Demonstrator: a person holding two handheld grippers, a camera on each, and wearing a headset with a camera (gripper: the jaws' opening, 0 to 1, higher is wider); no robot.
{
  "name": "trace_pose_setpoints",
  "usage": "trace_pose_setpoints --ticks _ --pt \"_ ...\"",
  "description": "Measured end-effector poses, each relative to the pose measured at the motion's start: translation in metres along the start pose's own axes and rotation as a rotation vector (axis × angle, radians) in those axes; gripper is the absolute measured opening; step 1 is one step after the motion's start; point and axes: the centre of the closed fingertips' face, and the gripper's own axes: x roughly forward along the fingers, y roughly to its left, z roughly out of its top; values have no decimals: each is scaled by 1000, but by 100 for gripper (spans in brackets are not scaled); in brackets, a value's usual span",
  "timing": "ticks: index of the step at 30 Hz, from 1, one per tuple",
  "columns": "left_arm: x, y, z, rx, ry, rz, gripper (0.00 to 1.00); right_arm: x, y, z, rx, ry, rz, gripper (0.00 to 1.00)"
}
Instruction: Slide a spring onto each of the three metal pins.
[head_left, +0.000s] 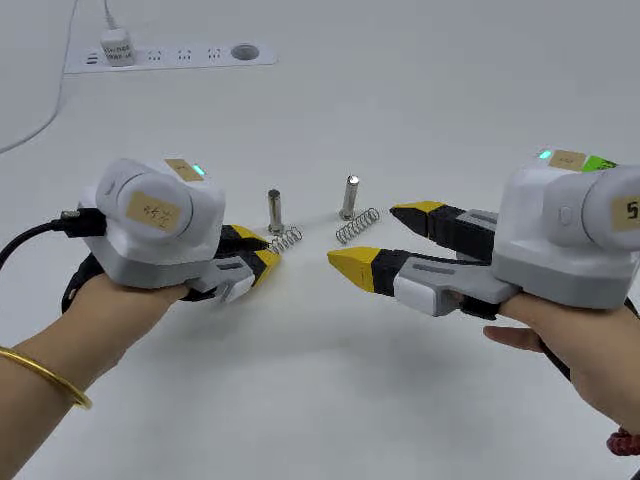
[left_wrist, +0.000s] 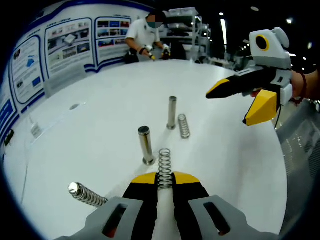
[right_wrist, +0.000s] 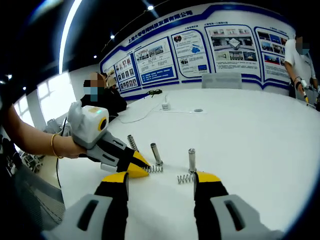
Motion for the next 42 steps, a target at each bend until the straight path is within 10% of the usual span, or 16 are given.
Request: trace_pose_setpoints --ticks 21,42 --pt "-41 -12 23 -191 -229 -12 10 4 12 22 138 -61 60 50" --pt "-75 -31 56 -191 -429 -31 10 15 49 44 365 -123 236 30"
